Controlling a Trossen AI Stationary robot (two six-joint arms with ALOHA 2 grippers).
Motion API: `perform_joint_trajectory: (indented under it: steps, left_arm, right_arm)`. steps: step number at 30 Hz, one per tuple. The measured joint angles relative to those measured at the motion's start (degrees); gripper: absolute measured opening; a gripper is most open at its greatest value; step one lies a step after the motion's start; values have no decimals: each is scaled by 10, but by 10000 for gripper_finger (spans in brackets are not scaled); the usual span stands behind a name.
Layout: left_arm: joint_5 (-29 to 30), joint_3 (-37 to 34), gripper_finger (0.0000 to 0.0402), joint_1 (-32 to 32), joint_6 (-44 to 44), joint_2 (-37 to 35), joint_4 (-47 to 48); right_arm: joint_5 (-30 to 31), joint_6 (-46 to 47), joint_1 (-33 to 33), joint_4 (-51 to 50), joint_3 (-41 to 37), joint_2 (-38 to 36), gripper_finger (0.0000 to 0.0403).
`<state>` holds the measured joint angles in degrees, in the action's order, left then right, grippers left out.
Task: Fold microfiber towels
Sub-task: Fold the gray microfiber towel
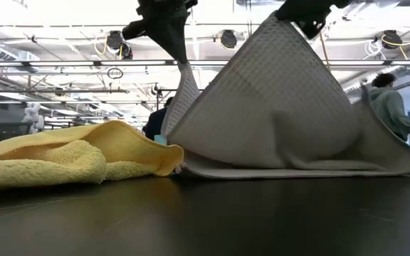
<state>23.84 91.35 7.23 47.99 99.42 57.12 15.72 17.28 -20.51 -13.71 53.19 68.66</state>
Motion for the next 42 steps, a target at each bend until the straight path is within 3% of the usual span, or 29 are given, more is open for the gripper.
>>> perform_joint_trajectory:
  steps: [10,19,29,35,42]
  left_arm:
    - [0,0,0,8,-15,-1,9]
    - [19,0,0,-40,-74,-45,-5]
    - [38,0,0,-122,-148,-125,-17]
    - [34,0,0,-153,-199,-129,-55]
    - [34,0,0,-164,-236,-132,-77]
  right_arm:
    - [54,-57,62,-33,0,-159,0]
    - [55,-123,150,-46,0,-233,0]
    - [54,-222,241,-16,4,-266,0]
    - [52,-310,290,-23,73,-262,0]
    - [52,-332,317,-152,167,-243,0]
